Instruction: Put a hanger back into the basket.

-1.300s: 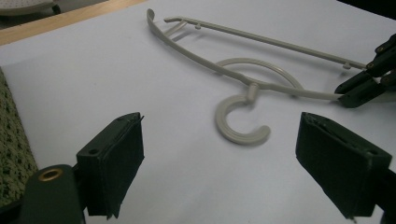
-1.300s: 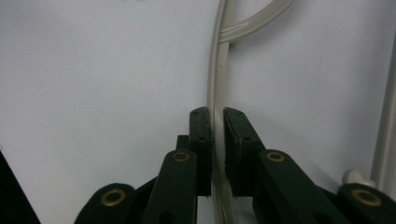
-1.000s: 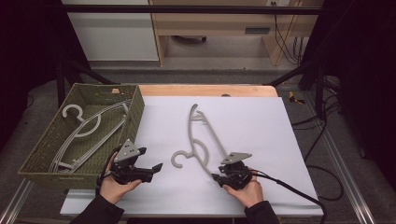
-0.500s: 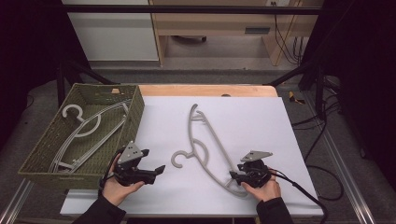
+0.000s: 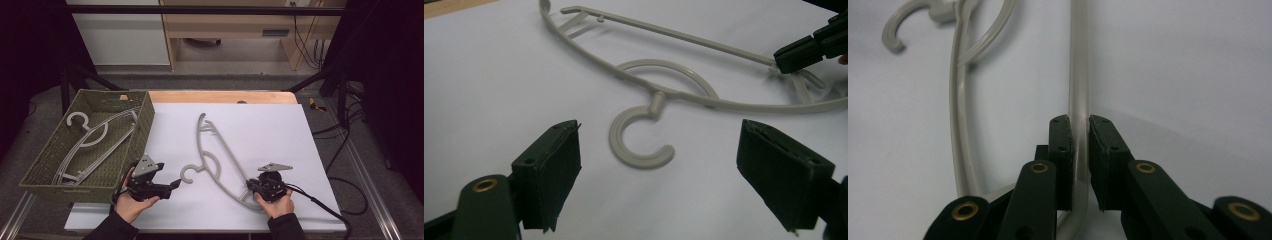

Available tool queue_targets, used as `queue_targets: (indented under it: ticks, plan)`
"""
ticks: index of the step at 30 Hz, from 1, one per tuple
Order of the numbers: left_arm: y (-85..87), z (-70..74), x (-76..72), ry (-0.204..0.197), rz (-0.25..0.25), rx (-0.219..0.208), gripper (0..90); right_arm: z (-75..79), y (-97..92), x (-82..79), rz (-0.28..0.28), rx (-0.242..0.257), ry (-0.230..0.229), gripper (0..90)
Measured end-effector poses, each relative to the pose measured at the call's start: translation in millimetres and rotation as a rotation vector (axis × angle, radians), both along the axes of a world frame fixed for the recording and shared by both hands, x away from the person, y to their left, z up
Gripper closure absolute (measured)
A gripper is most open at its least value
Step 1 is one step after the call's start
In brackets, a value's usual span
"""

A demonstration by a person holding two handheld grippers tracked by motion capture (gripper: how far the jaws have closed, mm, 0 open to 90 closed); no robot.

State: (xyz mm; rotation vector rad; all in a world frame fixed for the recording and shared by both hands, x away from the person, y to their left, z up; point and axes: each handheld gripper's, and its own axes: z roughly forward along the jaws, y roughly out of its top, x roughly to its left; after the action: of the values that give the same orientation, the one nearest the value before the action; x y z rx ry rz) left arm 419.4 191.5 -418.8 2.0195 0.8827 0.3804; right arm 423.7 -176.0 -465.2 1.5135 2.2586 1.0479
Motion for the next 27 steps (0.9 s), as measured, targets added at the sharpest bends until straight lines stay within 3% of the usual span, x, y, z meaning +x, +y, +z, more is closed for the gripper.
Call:
queue_targets:
  ticks: [2,4,6,10,13,15,18,19,23,27]
  plan:
    - [-5.7,-3.4,-1.4,0.008,-0.006,0.005,17.7,-1.1,3.0,-1.8,0.003,0.022,0.005,80.0]
    - [-10.8,-5.8,-2.9,0.008,-0.011,0.007,19.2,-2.3,3.5,-1.4,0.042,0.011,-0.014,70.3]
    - [-14.0,-6.6,-4.4,0.007,-0.019,0.006,20.6,1.4,0.2,-2.4,0.056,-0.013,-0.047,68.9]
    - [-17.2,-7.2,-7.5,0.002,-0.024,0.003,26.7,12.2,-15.0,-6.9,0.093,-0.056,-0.130,75.1]
    - [-19.0,-9.1,-8.7,0.009,-0.016,-0.003,33.5,7.8,-24.4,-10.2,0.138,-0.065,-0.092,86.2]
    - [-20.3,-10.6,-9.2,0.014,-0.009,0.002,38.2,1.4,-23.0,-12.8,0.169,-0.104,-0.056,89.9]
    - [-22.2,-13.2,-10.3,0.021,0.000,0.010,48.9,-3.3,-18.2,-15.2,0.201,-0.105,-0.011,90.0]
    - [-22.2,-13.3,-10.8,0.019,0.005,0.012,56.1,-4.4,-18.3,-14.8,0.214,-0.116,-0.014,90.0]
    - [-19.7,-13.7,-10.2,0.035,0.011,-0.001,73.9,-4.8,-12.6,-18.0,0.229,-0.053,0.025,90.0]
    - [-18.0,-14.2,-9.8,0.041,0.020,0.006,82.7,-7.0,0.2,-20.5,0.276,-0.033,0.031,90.0]
